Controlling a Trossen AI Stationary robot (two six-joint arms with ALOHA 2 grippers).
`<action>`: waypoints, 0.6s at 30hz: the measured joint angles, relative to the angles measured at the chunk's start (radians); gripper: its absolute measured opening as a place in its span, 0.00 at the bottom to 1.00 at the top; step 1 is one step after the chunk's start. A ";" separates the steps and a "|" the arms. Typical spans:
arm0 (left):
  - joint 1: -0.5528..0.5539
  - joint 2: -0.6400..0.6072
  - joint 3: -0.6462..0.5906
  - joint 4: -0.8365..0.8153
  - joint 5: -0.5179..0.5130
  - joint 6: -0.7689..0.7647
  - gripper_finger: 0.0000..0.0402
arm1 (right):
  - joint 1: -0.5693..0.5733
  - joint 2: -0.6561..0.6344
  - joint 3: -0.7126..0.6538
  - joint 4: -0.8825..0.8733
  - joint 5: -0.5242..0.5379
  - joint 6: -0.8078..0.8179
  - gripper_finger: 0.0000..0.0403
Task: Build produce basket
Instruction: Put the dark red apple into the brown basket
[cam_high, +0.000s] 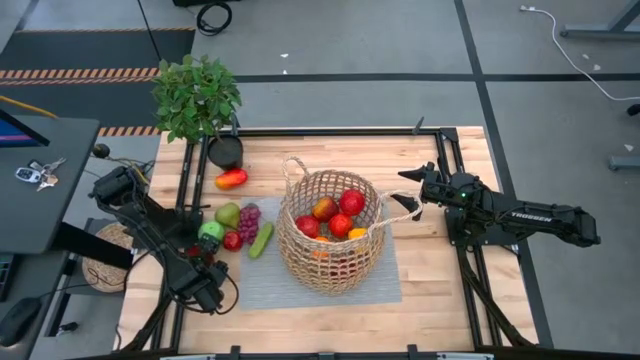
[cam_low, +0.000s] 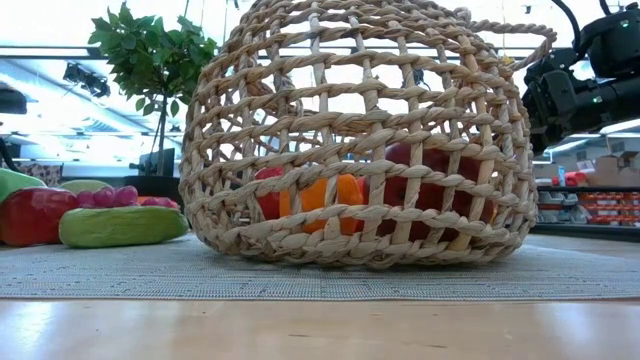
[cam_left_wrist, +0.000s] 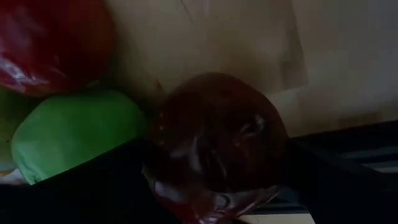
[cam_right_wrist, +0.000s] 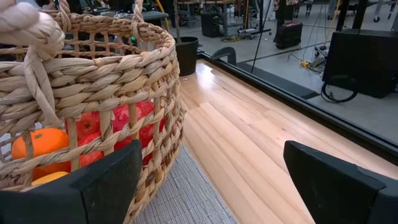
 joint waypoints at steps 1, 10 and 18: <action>0.001 0.000 0.000 0.003 0.000 -0.001 0.96 | 0.000 0.000 0.000 0.000 0.000 0.000 0.98; 0.002 0.002 0.035 0.012 0.006 -0.007 0.85 | 0.000 0.000 0.000 0.002 0.000 0.000 0.98; 0.051 0.002 0.147 0.002 -0.142 -0.094 0.82 | 0.000 0.000 0.000 0.006 0.000 0.003 0.98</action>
